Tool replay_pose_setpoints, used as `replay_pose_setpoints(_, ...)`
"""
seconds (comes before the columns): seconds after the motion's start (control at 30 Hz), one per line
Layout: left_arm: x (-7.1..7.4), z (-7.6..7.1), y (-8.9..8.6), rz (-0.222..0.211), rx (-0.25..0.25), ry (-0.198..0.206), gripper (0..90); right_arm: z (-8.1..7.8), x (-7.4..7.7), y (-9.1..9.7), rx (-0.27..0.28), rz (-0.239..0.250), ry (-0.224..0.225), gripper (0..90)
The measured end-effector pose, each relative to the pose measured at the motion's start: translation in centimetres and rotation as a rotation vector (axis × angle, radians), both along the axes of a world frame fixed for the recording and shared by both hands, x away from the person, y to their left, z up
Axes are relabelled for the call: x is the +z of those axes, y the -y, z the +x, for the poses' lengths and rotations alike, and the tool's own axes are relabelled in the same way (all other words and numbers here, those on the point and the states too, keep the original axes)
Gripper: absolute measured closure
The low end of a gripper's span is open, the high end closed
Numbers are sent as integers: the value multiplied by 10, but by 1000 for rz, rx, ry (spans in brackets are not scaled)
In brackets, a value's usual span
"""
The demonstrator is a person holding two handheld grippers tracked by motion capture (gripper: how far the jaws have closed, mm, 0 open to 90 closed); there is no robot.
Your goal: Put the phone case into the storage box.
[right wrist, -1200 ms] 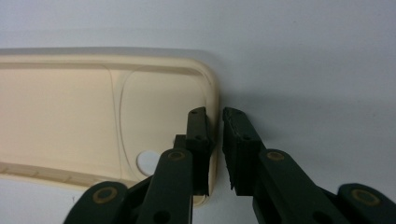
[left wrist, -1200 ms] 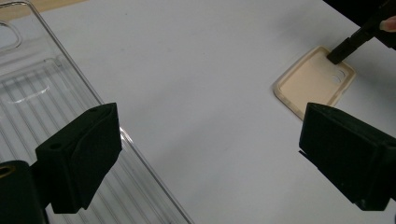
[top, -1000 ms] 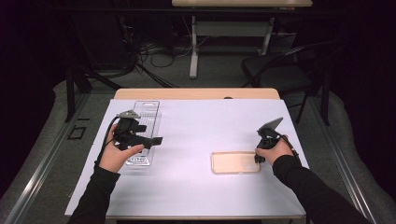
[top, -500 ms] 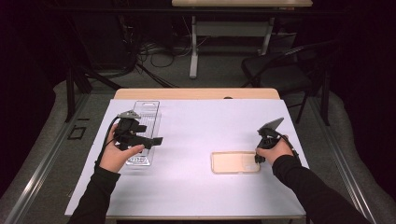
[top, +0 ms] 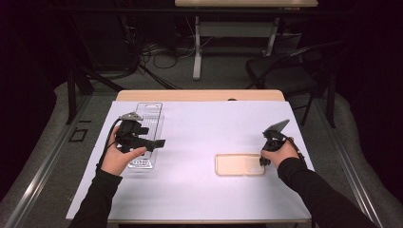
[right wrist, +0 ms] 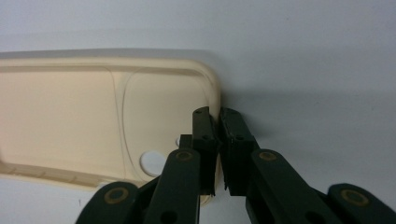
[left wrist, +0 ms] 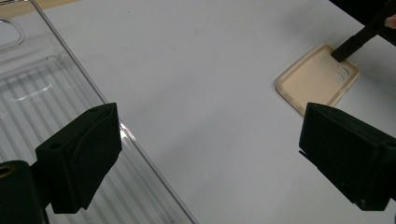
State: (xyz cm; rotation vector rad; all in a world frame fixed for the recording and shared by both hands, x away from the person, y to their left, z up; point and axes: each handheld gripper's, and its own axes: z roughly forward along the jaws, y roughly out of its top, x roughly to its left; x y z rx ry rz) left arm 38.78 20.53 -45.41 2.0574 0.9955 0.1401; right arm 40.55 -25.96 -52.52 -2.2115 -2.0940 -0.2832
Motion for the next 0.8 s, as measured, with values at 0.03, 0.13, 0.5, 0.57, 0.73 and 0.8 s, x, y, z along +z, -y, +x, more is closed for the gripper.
replay_pose_setpoints(0.03, 0, 0, 0, 0, 0, 0, 60, 0, 0, 0, 0, 0, 0, 858)
replay_pose_setpoints(0.13, 0, 0, 0, 0, 0, -1, 60, 0, 1, 1, -4, 3, 2, 859)
replay_pose_setpoints(0.5, 0, 0, -1, -2, 3, -2, 60, -1, 5, 3, 5, 14, 15, 862)
replay_pose_setpoints(0.57, 0, 0, -1, -1, 2, -1, 60, -1, 5, 3, 9, 16, 20, 862)
replay_pose_setpoints(0.73, 0, 0, -1, -3, 3, -2, 60, -2, 10, 3, 13, 31, 34, 862)
replay_pose_setpoints(0.8, 0, 0, -1, -2, 4, -2, 60, -1, 12, 2, 11, 37, 38, 862)
